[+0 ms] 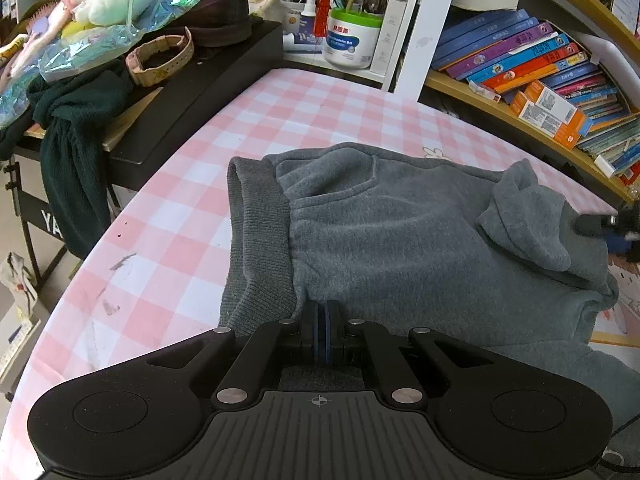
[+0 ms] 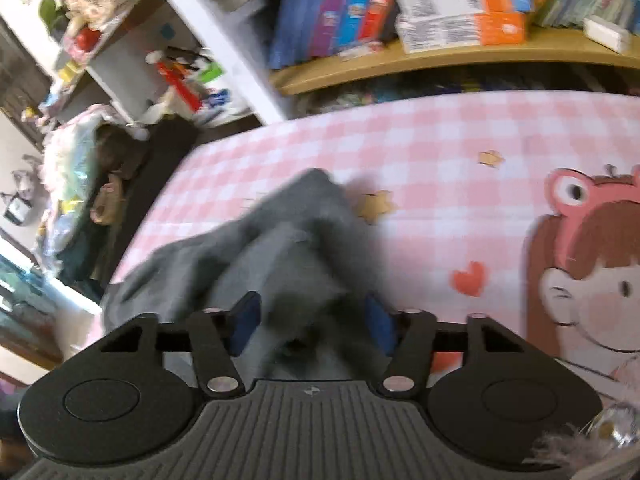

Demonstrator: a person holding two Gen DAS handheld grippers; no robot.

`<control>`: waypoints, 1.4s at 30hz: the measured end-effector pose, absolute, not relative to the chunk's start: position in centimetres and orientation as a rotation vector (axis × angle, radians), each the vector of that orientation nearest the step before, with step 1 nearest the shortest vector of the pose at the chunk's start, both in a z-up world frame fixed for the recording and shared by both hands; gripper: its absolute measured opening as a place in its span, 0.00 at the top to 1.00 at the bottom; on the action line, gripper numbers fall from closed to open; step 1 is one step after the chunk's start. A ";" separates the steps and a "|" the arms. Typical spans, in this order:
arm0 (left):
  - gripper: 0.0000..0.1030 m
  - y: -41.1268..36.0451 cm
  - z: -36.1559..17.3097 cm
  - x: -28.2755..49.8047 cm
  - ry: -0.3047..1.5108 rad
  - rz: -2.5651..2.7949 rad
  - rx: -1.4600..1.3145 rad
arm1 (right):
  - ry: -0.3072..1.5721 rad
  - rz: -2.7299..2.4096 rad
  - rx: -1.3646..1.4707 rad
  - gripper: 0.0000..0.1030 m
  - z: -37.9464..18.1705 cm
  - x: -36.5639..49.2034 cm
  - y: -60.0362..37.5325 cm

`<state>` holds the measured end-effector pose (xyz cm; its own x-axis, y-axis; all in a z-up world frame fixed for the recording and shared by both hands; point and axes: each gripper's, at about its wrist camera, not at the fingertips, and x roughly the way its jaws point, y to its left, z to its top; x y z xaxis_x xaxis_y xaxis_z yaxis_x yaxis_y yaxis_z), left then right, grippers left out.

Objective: Fold clothes

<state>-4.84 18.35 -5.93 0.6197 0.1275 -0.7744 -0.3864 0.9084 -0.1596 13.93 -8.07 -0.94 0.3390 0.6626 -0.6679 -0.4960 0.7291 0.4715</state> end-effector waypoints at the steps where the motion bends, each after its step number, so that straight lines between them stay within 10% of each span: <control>1: 0.95 18.3 -5.9 -4.8 0.856 0.302 -0.326 | 0.945 0.802 0.189 0.46 -0.2 13.3 -7.0; 30: 0.95 18.8 -6.3 -5.5 0.812 0.300 -0.372 | 0.776 0.954 -0.589 0.32 -1.0 10.7 -3.9; 33: 0.95 18.8 -6.4 -5.5 0.809 0.303 -0.375 | 0.850 0.961 -0.491 0.53 -1.3 11.4 -4.5; 35: 0.95 18.8 -6.3 -5.5 0.809 0.304 -0.374 | 0.891 0.959 -0.393 0.86 -1.2 11.8 -5.1; 42: 0.95 18.9 -6.4 -5.5 0.814 0.299 -0.371 | 0.916 0.675 0.313 0.94 1.6 16.1 -14.3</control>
